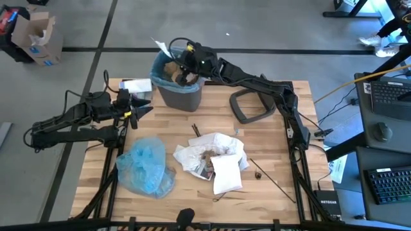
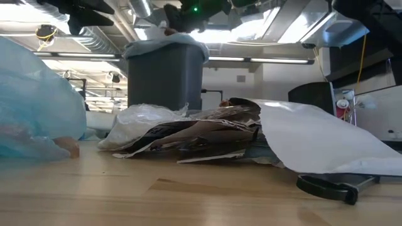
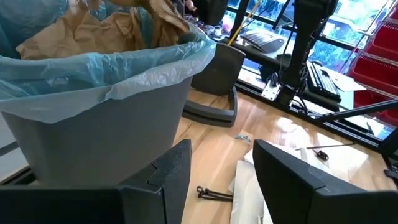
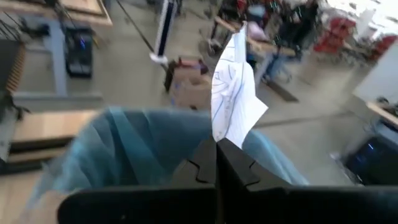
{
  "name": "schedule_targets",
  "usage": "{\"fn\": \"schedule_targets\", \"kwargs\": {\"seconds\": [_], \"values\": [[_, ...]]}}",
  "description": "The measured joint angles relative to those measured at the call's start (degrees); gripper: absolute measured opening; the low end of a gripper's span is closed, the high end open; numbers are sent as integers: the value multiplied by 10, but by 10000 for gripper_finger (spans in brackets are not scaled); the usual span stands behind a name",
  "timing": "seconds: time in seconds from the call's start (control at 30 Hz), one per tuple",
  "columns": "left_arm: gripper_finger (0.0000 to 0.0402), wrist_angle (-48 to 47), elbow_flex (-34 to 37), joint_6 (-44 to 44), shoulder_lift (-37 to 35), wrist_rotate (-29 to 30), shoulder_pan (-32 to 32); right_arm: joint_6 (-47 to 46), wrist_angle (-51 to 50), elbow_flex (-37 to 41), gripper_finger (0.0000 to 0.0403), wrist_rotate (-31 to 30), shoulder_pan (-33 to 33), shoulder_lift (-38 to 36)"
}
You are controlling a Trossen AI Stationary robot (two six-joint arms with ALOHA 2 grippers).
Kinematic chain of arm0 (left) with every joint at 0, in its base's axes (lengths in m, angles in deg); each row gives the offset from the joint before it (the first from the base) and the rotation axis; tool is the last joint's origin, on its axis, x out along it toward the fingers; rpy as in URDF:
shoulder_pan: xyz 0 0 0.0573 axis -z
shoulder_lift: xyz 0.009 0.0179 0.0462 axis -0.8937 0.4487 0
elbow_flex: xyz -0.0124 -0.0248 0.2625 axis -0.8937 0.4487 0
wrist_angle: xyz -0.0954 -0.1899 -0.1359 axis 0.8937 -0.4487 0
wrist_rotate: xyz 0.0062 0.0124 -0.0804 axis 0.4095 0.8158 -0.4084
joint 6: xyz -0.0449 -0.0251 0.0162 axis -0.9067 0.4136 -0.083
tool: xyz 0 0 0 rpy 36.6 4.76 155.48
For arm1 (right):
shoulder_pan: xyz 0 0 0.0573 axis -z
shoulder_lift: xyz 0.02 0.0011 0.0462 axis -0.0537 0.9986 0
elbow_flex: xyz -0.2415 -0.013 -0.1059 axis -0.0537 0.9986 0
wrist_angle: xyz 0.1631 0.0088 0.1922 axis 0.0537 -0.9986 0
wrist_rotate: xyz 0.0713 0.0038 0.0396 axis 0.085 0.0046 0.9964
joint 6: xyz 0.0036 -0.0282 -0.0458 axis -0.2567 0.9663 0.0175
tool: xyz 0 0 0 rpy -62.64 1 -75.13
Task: Pick and place trash into bin
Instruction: Put the white paper and brown napkin into the trash bin, then put the transparent cellophane and brown napkin into the trash bin
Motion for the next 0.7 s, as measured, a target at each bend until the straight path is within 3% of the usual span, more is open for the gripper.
{"fn": "schedule_targets", "kwargs": {"seconds": [0.27,0.57,0.7], "values": [[166,1,0,5,0,1,0,-16,-32,-1,15,1,-3,0],[166,2,0,5,0,2,0,2,-77,-1,131,-3,-27,0],[166,2,0,5,0,2,0,18,-79,-23,169,-32,-38,0]]}}
